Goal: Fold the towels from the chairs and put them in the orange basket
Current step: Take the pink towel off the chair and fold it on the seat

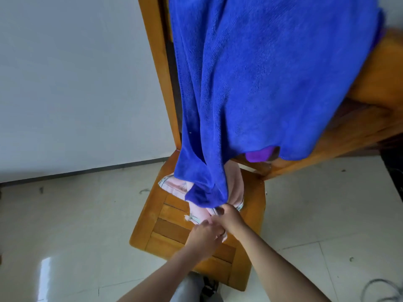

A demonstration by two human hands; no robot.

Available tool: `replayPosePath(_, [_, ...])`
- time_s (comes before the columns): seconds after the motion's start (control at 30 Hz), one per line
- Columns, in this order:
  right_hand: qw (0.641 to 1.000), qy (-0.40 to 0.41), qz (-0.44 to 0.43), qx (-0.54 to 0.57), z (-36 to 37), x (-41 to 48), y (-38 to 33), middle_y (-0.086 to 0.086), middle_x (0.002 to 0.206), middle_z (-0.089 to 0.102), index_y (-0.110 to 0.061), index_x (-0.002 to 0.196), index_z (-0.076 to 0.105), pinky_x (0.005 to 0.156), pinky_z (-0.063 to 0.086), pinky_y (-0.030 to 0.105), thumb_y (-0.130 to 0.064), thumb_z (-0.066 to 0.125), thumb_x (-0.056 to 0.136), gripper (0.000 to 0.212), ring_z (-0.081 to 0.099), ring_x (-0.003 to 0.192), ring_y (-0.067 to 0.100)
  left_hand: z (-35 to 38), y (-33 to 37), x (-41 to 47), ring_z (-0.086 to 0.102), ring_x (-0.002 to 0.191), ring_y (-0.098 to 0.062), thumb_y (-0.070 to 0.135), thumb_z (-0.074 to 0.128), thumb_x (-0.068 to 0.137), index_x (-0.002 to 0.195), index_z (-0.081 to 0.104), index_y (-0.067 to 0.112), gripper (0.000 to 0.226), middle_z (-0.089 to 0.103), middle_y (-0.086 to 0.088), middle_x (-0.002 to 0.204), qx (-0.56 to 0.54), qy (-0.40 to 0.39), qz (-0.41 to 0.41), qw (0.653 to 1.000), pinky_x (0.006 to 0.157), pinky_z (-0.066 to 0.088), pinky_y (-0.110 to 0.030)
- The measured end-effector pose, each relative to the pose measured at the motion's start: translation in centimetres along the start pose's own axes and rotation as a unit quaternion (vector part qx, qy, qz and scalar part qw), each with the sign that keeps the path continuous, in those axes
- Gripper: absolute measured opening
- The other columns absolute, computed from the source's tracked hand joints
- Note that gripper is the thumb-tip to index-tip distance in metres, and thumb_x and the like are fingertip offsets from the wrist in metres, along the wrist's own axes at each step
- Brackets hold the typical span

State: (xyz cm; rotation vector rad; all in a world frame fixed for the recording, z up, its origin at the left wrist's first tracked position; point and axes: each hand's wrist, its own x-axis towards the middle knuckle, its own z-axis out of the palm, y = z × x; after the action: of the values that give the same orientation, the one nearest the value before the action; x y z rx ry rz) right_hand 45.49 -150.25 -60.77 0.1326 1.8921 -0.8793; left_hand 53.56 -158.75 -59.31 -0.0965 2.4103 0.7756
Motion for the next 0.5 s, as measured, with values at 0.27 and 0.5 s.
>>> replayPosePath(0.27, [0.998, 0.043, 0.043, -0.005, -1.7, -9.4, 1.4, -0.001, 0.079, 0.055, -0.013, 0.110, 0.055, 0.043, 0.039, 0.016, 0.001, 0.054, 0.086, 0.027, 0.055, 0.061, 0.014, -1.5, 2.7, -9.2, 0.055, 0.105, -0.018, 0.023, 0.044, 0.094, 0.119, 0.060, 0.019, 0.029, 0.063, -0.001, 0.115, -0.028, 0.001, -0.008, 1.000, 0.085, 0.042, -0.026])
replayPosePath(0.5, [0.991, 0.124, 0.036, 0.023, -2.0, -20.6, -0.1, 0.006, 0.059, 0.053, -0.015, 0.067, 0.044, 0.031, 0.025, 0.012, -0.011, 0.058, 0.083, 0.021, 0.044, 0.024, 0.008, -5.1, 7.5, -18.3, 0.059, 0.092, -0.024, 0.016, 0.044, 0.092, 0.104, 0.065, 0.006, 0.027, 0.067, -0.012, 0.103, -0.072, 0.059, 0.030, 0.995, 0.066, 0.030, -0.018])
